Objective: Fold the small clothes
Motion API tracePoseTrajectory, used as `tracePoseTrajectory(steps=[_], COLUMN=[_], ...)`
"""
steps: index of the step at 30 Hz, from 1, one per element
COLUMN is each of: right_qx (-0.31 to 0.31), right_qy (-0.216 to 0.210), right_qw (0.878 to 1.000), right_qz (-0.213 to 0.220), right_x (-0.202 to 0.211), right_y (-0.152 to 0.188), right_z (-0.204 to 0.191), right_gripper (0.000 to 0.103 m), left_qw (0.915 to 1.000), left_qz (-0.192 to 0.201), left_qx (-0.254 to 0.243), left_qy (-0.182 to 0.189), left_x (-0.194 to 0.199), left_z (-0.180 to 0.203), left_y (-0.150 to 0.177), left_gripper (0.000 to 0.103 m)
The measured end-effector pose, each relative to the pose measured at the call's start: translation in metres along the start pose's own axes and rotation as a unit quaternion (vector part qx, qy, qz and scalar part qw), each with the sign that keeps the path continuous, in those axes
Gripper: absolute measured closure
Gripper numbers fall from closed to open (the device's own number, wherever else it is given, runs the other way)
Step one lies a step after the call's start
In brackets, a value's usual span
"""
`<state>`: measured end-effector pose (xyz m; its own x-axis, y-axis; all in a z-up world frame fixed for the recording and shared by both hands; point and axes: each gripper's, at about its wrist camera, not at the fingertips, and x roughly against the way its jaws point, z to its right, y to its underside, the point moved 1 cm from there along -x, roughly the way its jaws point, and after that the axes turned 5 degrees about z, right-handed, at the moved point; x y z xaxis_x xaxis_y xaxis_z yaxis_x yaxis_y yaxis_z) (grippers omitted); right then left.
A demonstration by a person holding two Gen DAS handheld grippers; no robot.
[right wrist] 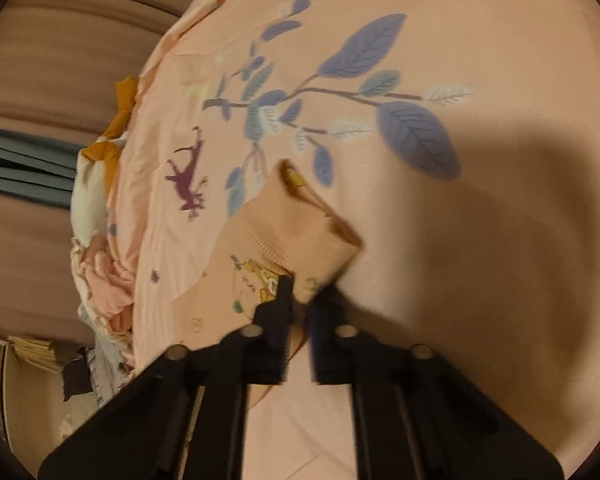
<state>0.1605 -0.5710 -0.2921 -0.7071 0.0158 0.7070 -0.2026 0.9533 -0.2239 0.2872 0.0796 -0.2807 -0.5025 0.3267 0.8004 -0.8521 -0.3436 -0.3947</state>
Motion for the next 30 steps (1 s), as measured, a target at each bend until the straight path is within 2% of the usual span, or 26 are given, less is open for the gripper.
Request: tracePoseTrajectory(steps=[2,5,6,10,11,14,17,18,19,22,23,25,26,27,28,29,30], right_qx=[0.022,0.127,0.15,0.212,0.239,0.303,0.37,0.406,0.425,0.475,0.496,0.527,0.543,0.556,0.56,0.557,0.553], right_qy=[0.005,0.061,0.063,0.007,-0.002,-0.07,-0.121,-0.13,-0.134,-0.128,-0.112,-0.085,-0.07,-0.053,-0.048,-0.048,-0.054], right_qw=[1.0,0.99,0.986,0.977,0.971,0.95,0.92,0.903,0.892,0.861,0.848,0.831,0.819,0.802,0.794,0.787,0.789], right_qz=[0.012,0.029,0.029,0.022,0.023,-0.001,-0.039,-0.058,-0.069,-0.132,-0.147,-0.156,-0.172,-0.21,-0.234,-0.26,-0.261], right_x=[0.002,0.004,0.004,0.008,0.009,0.009,0.001,-0.007,-0.01,-0.046,-0.06,-0.076,-0.088,-0.101,-0.104,-0.106,-0.099], right_y=[0.001,0.009,0.013,0.039,0.053,0.107,0.186,0.223,0.245,0.328,0.358,0.391,0.408,0.424,0.428,0.431,0.423], right_z=[-0.01,-0.054,-0.068,-0.15,-0.176,-0.251,-0.319,-0.343,-0.35,-0.373,-0.376,-0.373,-0.371,-0.367,-0.359,-0.355,-0.348], right_gripper=[0.097,0.097,0.097,0.097,0.097,0.097,0.097,0.097,0.097,0.097,0.096,0.092,0.088,0.079,0.074,0.072,0.072], left_qw=[0.9999,0.9986,0.998,0.9965,0.9966,0.9966,0.9955,0.9951,0.9947,0.9944,0.9944,0.9947,0.9953,0.9953,0.9948,0.9941,0.9935], left_qz=[0.003,0.011,0.013,0.015,0.015,0.017,0.019,0.02,0.022,0.016,0.014,0.016,0.025,0.037,0.044,0.053,0.068], left_qx=[-0.008,-0.043,-0.051,-0.067,-0.067,-0.071,-0.081,-0.083,-0.084,-0.085,-0.084,-0.081,-0.077,-0.075,-0.076,-0.076,-0.07], left_qy=[-0.006,-0.028,-0.035,-0.048,-0.045,-0.038,-0.046,-0.05,-0.055,-0.061,-0.063,-0.062,-0.052,-0.047,-0.05,-0.056,-0.059], left_x=[-0.001,-0.001,-0.001,-0.002,-0.002,-0.001,0.0,0.001,0.003,0.011,0.016,0.03,0.039,0.051,0.059,0.068,0.075], left_z=[0.002,0.01,0.013,0.017,0.015,0.013,0.015,0.017,0.018,0.019,0.019,0.015,0.013,0.01,0.009,0.01,0.01], left_y=[0.0,0.001,0.002,0.001,0.001,0.002,0.002,0.002,0.003,0.003,0.002,-0.001,-0.003,-0.005,-0.007,-0.01,-0.013], left_gripper=[0.094,0.095,0.095,0.096,0.096,0.096,0.096,0.096,0.096,0.096,0.094,0.093,0.087,0.079,0.054,0.035,0.033])
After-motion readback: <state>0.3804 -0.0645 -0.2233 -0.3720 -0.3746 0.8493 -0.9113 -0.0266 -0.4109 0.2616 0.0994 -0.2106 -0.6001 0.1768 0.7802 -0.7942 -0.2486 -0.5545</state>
